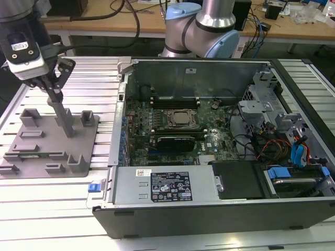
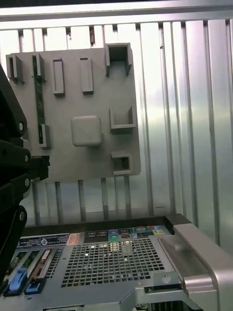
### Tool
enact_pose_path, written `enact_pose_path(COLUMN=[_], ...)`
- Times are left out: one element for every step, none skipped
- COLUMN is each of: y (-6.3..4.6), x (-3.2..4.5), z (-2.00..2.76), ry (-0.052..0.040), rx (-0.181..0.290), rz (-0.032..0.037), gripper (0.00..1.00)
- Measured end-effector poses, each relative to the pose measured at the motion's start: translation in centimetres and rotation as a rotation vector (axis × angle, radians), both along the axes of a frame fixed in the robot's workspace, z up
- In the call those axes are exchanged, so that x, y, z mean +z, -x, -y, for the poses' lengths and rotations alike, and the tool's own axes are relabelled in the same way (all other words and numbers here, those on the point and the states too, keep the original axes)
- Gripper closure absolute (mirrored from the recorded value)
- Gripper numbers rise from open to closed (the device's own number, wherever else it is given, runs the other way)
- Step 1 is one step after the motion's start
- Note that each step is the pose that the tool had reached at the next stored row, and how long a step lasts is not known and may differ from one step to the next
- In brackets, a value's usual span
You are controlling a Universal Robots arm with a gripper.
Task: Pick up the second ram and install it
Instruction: 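Reach for the second ram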
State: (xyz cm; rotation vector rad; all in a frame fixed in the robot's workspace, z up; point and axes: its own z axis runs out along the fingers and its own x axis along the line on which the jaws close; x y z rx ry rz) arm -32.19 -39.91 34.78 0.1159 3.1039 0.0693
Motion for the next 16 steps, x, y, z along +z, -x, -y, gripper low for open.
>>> enact_pose_path(y=[0.3,0.8,1.3,1.7,1.9,2.1,2.4,2.6,2.7,2.8,3.1,3.3,3.4,3.5,3.7,3.8], x=[-0.15,-0.43,-0.75,-0.92,-1.07,-1.19,-1.33,-1.45,-1.52,-1.6,-1.82,-1.93,-2.01,-2.11,-2.26,-2.41], z=[0.02,0.15,0.5,0.72,0.9,1.03,1.16,1.28,1.35,1.4,1.57,1.66,1.72,1.78,1.87,1.98], ry=[0.0,-0.0001,-0.0001,-0.0001,-0.0001,0.0,0.0,0.0,0.0,0.0,-0.0001,-0.0001,0.0,-0.0001,0.0,0.0], rx=[0.0,0.0,0.0,0.0,0.0,0.0,0.0,0.0,0.0,0.0,0.0,0.0,0.0,0.0,0.0,0.0], rz=[0.0,0.0001,0.0,0.0,0.0,0.0,0.0001,0.0001,0.0,0.0,0.0,0.0001,0.0001,0.0001,0.0,0.0], gripper=[0.92,0.92,0.92,0.92,0.92,0.92,0.92,0.92,0.92,0.92,0.92,0.92,0.92,0.92,0.92,0.92])
